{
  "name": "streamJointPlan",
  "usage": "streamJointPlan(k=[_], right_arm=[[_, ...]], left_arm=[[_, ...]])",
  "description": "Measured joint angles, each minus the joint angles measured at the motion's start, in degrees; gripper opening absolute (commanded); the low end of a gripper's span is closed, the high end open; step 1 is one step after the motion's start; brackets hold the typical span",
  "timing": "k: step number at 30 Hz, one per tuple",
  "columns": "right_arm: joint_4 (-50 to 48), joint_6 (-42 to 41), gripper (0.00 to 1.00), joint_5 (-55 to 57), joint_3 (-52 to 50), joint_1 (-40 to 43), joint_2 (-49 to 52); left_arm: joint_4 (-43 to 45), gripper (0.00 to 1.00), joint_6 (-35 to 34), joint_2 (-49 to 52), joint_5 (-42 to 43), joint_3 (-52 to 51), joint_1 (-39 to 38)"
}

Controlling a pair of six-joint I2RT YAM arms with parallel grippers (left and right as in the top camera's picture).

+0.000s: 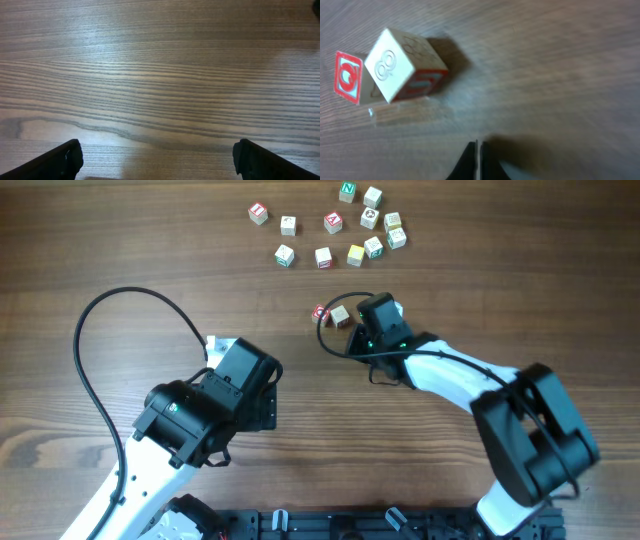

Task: Form a circle
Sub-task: 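Reach the right gripper up into the block cluster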

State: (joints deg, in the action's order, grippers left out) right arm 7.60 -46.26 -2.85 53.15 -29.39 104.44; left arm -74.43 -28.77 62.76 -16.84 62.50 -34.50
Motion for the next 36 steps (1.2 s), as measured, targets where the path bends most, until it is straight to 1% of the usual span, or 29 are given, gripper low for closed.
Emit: streamJointPlan(k=[1, 2, 4, 6, 9, 12, 15, 20, 23, 26, 27, 28, 35, 36], right_arm=[[1.3, 0.1, 0.50, 0.2, -0.3, 0.3, -2.1], [1.6, 1.4, 0.58, 0.2, -0.3, 0.8, -4.1], [4.3, 5.3, 0.66, 0.3, 0.7, 2.1, -8.2], [8.0, 10.6, 0.70, 0.5, 5.1, 4.0, -9.9], [10.5, 16.0, 0.69, 1.5, 14.4, 6.9, -8.4], [12.5, 19.2, 0.69, 2.7, 24.1, 9.0, -3.9], [14.0, 21.3, 0.69, 3.6, 36.0, 9.6, 5.2], [15.8, 22.1, 0.64, 3.7, 48.9, 8.9, 20.8], [13.8, 20.7, 0.62, 4.5, 50.9, 8.3, 27.1], [11.9, 19.0, 0.61, 5.0, 50.9, 7.4, 30.4], [11.5, 18.6, 0.60, 5.2, 50.9, 7.1, 30.7], [11.1, 17.8, 0.57, 5.5, 50.9, 6.9, 30.7], [9.7, 16.5, 0.53, 8.8, 51.6, 6.1, 32.6], [9.7, 16.4, 0.51, 9.4, 51.6, 6.1, 33.2]], left_arm=[[0.0, 1.00, 0.0, 0.0, 0.0, 0.0, 0.0], [0.0, 1.00, 0.0, 0.0, 0.0, 0.0, 0.0], [0.0, 1.00, 0.0, 0.0, 0.0, 0.0, 0.0], [0.0, 1.00, 0.0, 0.0, 0.0, 0.0, 0.0], [0.0, 1.00, 0.0, 0.0, 0.0, 0.0, 0.0], [0.0, 1.00, 0.0, 0.0, 0.0, 0.0, 0.0], [0.0, 1.00, 0.0, 0.0, 0.0, 0.0, 0.0], [0.0, 1.00, 0.0, 0.0, 0.0, 0.0, 0.0], [0.0, 1.00, 0.0, 0.0, 0.0, 0.0, 0.0], [0.0, 1.00, 0.0, 0.0, 0.0, 0.0, 0.0], [0.0, 1.00, 0.0, 0.0, 0.0, 0.0, 0.0], [0.0, 1.00, 0.0, 0.0, 0.0, 0.0, 0.0], [0.0, 1.00, 0.0, 0.0, 0.0, 0.0, 0.0], [0.0, 1.00, 0.0, 0.0, 0.0, 0.0, 0.0]])
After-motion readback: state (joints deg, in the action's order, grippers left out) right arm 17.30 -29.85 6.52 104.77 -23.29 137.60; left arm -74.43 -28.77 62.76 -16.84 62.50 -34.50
